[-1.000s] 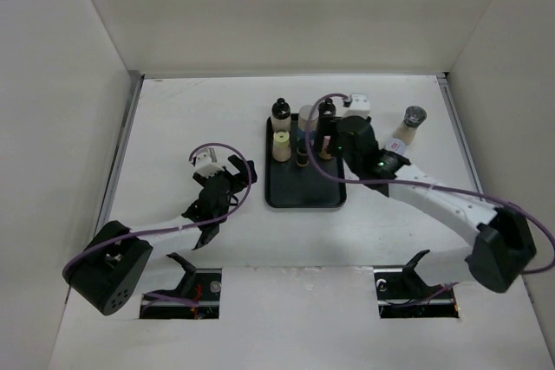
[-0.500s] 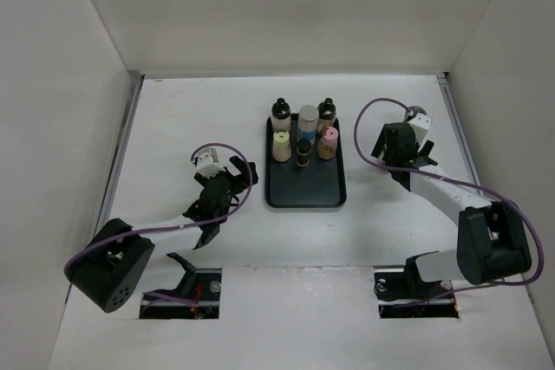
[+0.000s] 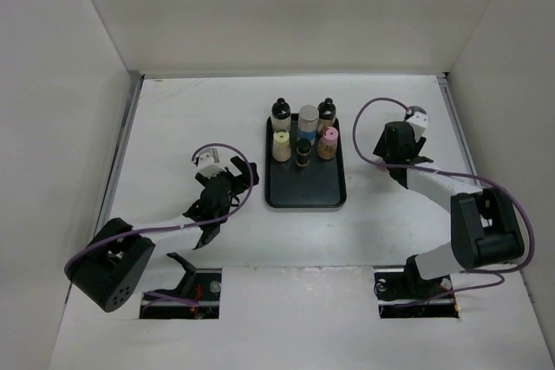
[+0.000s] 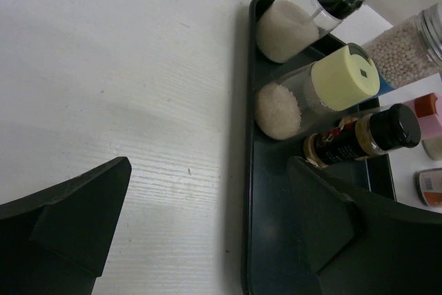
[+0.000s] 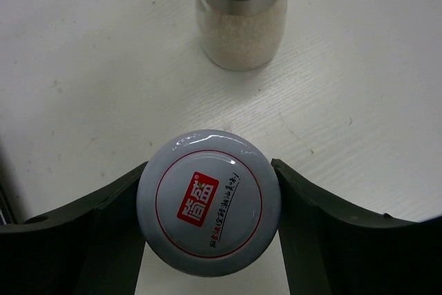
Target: Organize the condiment bottles
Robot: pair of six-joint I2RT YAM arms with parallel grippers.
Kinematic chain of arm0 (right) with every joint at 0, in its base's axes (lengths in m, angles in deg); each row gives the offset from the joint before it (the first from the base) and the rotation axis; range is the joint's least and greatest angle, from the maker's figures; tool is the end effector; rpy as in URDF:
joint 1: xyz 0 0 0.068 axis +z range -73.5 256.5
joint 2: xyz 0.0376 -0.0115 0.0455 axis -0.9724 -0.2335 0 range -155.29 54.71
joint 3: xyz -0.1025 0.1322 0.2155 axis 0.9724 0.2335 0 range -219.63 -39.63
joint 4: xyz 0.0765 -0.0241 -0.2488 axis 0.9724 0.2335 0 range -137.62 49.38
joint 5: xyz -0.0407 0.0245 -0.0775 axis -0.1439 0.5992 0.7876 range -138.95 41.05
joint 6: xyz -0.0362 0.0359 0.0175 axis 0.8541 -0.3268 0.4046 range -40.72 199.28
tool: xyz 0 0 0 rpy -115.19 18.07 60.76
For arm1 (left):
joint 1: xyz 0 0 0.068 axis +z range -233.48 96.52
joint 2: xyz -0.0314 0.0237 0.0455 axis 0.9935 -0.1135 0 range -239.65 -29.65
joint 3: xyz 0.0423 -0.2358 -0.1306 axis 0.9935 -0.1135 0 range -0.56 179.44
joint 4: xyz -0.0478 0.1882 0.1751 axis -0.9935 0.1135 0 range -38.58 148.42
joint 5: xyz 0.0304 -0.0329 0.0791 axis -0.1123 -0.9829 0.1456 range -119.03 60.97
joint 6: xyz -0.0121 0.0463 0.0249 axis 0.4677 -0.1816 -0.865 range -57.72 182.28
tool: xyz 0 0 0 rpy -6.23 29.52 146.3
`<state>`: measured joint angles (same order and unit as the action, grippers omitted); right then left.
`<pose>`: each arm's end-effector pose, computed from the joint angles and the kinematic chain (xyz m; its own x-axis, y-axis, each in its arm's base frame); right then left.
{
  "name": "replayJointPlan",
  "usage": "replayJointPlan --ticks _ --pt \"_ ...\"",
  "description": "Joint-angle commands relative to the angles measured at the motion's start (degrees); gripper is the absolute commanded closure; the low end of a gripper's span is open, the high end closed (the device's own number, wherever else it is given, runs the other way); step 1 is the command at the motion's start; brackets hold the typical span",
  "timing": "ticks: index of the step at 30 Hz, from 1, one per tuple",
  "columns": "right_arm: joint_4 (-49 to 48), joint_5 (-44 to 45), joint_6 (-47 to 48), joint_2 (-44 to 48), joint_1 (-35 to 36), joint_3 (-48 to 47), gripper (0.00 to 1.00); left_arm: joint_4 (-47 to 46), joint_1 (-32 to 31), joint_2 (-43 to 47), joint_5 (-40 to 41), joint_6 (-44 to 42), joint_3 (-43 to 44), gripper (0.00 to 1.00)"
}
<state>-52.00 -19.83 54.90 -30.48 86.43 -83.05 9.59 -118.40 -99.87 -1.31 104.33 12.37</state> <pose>0.3025 0.0354 0.1943 -0.4498 0.2874 -0.8456 0.4566 0.8877 0.0588 0.1859 -0.1096 0.1600 -0.2554 -0.5446 -0.7988 -0.0432 0.8319 -0.5533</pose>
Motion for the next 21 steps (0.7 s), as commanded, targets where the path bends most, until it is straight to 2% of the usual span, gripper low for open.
replayJointPlan --ticks 1,5,9,15,21 --pt "-3.28 1.54 -0.4 9.22 4.59 1.4 0.46 -2.82 -0.19 0.52 -0.66 0.5 0.61 0.0" --pt "5.59 2.25 -2.5 19.08 13.99 2.9 0.47 -2.91 0.07 -0.36 -0.65 0.58 0.78 0.0" --pt "8.69 3.83 -6.46 21.73 26.91 2.73 0.47 -2.91 0.42 0.43 -0.75 0.67 0.78 0.0" --pt "2.99 2.96 -8.67 10.51 40.8 -5.26 0.46 -2.74 0.95 1.39 -0.57 1.11 0.17 0.0" --pt "-0.45 0.76 -5.42 -2.6 46.18 -14.58 0.45 -2.56 2.62 2.45 -0.92 2.78 -0.97 0.0"
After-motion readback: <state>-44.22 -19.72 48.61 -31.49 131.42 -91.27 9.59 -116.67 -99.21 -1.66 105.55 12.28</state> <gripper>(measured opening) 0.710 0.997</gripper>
